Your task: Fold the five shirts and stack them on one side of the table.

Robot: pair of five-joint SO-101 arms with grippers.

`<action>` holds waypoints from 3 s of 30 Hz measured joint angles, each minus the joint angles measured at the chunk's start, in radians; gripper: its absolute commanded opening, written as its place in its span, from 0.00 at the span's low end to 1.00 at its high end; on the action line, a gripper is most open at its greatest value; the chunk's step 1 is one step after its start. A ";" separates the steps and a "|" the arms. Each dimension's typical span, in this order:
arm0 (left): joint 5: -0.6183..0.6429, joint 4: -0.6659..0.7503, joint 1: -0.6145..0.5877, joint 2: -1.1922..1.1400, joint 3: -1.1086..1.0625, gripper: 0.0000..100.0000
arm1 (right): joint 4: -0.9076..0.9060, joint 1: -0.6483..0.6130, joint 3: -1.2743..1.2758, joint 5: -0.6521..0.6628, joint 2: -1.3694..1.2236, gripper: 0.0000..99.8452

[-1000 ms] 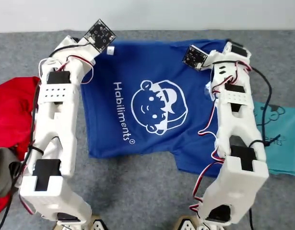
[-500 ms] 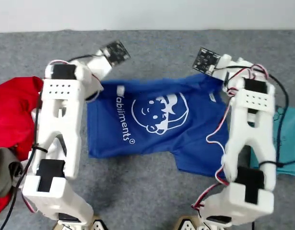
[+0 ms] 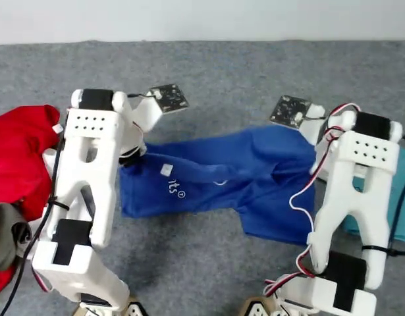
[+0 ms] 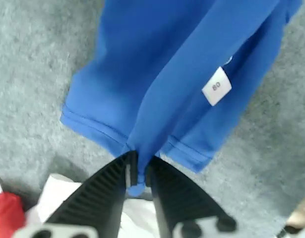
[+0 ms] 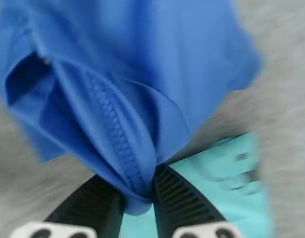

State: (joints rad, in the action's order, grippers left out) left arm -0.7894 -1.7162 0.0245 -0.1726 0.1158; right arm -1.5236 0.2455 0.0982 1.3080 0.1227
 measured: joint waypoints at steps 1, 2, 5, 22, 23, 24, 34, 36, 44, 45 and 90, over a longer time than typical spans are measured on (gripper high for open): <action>0.000 0.000 0.000 0.000 -0.020 0.01 | -0.021 0.011 0.000 0.000 0.000 0.01; 0.000 0.000 0.003 0.000 -0.044 0.01 | -0.038 0.020 0.000 0.000 0.000 0.01; -0.017 -0.002 0.005 0.000 -0.109 0.02 | -0.071 0.041 0.000 0.000 0.000 0.01; -0.034 -0.008 -0.008 0.038 -0.133 0.12 | -0.193 0.080 0.005 0.000 0.002 0.21; -0.025 -0.008 -0.009 0.066 -0.133 0.13 | -0.203 0.081 -0.011 0.000 0.002 0.21; -0.012 -0.008 -0.011 0.097 -0.133 0.14 | -0.212 0.084 -0.028 0.000 0.002 0.21; 0.021 -0.014 -0.023 0.404 -0.133 0.15 | -0.216 0.084 -0.110 0.000 0.002 0.21; 0.049 -0.014 -0.023 0.417 -0.135 0.15 | -0.196 0.080 -0.110 -0.009 0.002 0.21; 0.308 0.304 0.000 0.399 -0.299 0.01 | 0.106 -0.054 -0.110 -0.361 -0.117 0.01; 0.322 0.347 0.005 0.374 -0.318 0.02 | 0.149 -0.078 -0.110 -0.404 -0.153 0.03; 0.480 0.137 -0.229 0.078 0.118 0.02 | -0.058 -0.365 -0.620 -0.549 -0.681 0.06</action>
State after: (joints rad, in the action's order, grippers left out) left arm -0.3092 -1.5796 -0.2041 -0.0944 0.2340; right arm -1.5819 -0.1197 -0.5217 0.7587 -0.5585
